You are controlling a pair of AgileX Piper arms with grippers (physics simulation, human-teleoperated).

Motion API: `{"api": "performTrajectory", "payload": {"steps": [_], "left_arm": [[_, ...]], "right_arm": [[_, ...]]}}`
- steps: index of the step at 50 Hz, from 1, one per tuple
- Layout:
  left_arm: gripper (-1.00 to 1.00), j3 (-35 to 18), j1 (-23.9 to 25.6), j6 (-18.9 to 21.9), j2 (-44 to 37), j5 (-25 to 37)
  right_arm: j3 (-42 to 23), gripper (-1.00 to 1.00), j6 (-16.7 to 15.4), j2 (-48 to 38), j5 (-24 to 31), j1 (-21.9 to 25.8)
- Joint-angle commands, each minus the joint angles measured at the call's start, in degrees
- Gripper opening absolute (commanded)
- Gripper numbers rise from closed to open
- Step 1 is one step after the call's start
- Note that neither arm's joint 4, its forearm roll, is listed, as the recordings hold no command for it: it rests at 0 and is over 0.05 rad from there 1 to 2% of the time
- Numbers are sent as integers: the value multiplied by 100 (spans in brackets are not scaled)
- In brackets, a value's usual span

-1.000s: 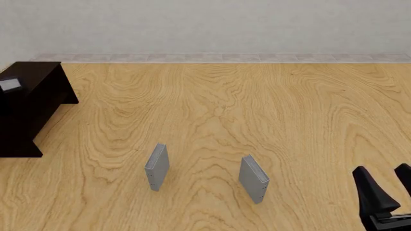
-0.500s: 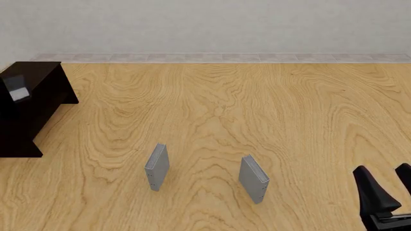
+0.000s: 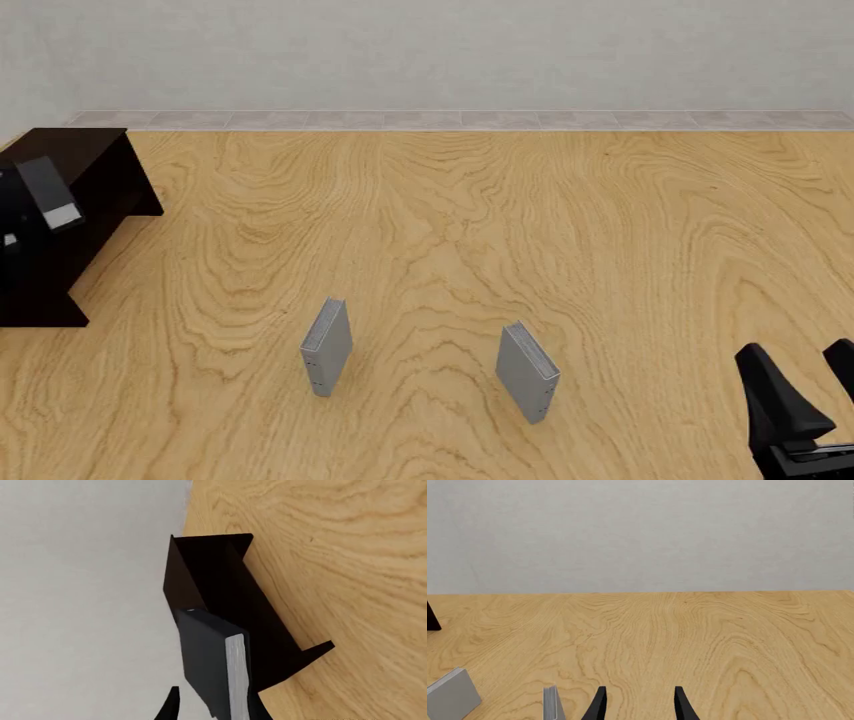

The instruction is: Pick up the book in the middle and place it on the cabinet shelf.

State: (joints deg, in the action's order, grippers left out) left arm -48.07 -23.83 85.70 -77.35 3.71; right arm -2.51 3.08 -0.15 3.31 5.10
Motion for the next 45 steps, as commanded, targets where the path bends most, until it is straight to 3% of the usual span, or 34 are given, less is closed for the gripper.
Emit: {"api": "performTrajectory", "payload": {"steps": [1, 17, 27, 43, 45], "left_arm": [[100, -210, 136, -294, 252, 604], [100, -119, 116, -597, 356, 1001], [100, -195, 393, -996, 566, 1444], [100, -57, 627, -929, 1034, 1602], [100, 75, 557, -749, 1084, 1469]], "right_arm": [[-11, 100, 18, 3, -1, -21], [31, 100, 20, 2, -49, -19], [23, 100, 16, 2, -32, -15], [16, 100, 23, 0, -29, -4], [4, 100, 22, 1, -17, -1]]}}
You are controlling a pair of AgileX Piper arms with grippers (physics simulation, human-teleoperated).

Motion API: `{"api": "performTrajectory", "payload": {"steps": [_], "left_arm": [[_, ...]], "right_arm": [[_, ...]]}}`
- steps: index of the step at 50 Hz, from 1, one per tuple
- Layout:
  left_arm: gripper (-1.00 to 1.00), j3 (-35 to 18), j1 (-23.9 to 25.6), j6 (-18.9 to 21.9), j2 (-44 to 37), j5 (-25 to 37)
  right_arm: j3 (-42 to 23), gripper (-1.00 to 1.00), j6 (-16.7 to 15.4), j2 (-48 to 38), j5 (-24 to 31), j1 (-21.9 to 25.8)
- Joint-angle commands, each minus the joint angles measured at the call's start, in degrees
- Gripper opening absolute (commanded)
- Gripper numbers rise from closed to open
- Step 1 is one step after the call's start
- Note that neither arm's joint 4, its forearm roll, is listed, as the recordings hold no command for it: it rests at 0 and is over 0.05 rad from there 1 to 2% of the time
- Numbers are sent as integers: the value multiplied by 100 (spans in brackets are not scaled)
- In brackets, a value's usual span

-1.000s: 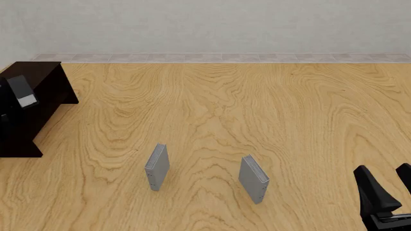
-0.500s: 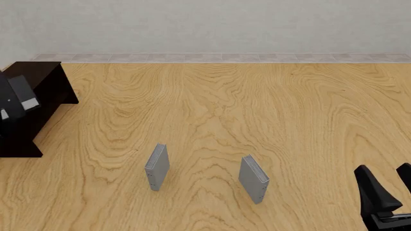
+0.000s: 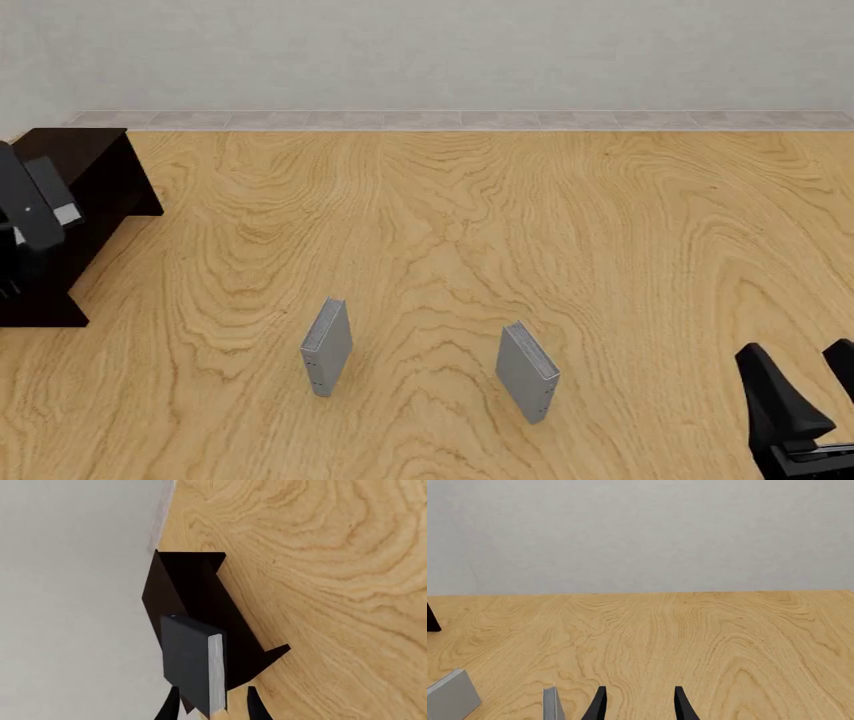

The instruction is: Pick up the book in the middle and place it on the cabinet shelf.

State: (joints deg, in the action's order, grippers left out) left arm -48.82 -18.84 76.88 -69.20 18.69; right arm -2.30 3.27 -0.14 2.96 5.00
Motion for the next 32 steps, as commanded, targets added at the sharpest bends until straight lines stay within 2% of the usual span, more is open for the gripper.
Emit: {"api": "performTrajectory", "payload": {"steps": [1, 5, 8, 9, 10, 11, 12, 13, 15, 16, 22, 26, 28, 30, 31, 32], "left_arm": [[100, 90, 157, -6, 336, 22], [100, 217, 182, 64, 491, -45], [100, 212, 380, -95, 731, 69], [100, 126, 521, -248, 826, 205], [100, -196, 786, -659, 970, 377], [100, -199, 786, -660, 971, 381], [100, -478, 838, -993, 1014, 593], [100, -407, 878, -1006, 1130, 554], [100, -609, 999, -1410, 1213, 648], [100, -611, 999, -1410, 1213, 650], [100, -751, 1234, -2121, 1726, 680], [100, -443, 1506, -2454, 2095, 602], [100, -126, 1631, -2380, 2355, 347], [100, -120, 1628, -2653, 2430, 234], [100, -36, 1702, -2661, 2518, 182], [100, -14, 1817, -2890, 2630, 163]], "right_arm": [[-17, 100, 4, 0, 17, 9], [-9, 100, 8, 1, 11, 7], [-18, 100, 11, 1, 19, 9], [-18, 100, 11, 1, 19, 9], [-20, 100, 9, 1, 21, 16], [-20, 100, 9, 1, 21, 16], [-23, 100, 7, 1, 22, 25], [-26, 100, 9, 2, 25, 23], [-32, 100, 8, 2, 24, 22], [-32, 100, 8, 2, 24, 22], [-25, 100, 15, 1, 30, 42], [-42, 100, 6, 2, 54, 53], [-78, 100, -2, 4, 88, 58], [-68, 100, -9, 3, 75, 66], [-69, 100, -13, 4, 76, 67], [-78, 100, -18, 5, 83, 71]]}}
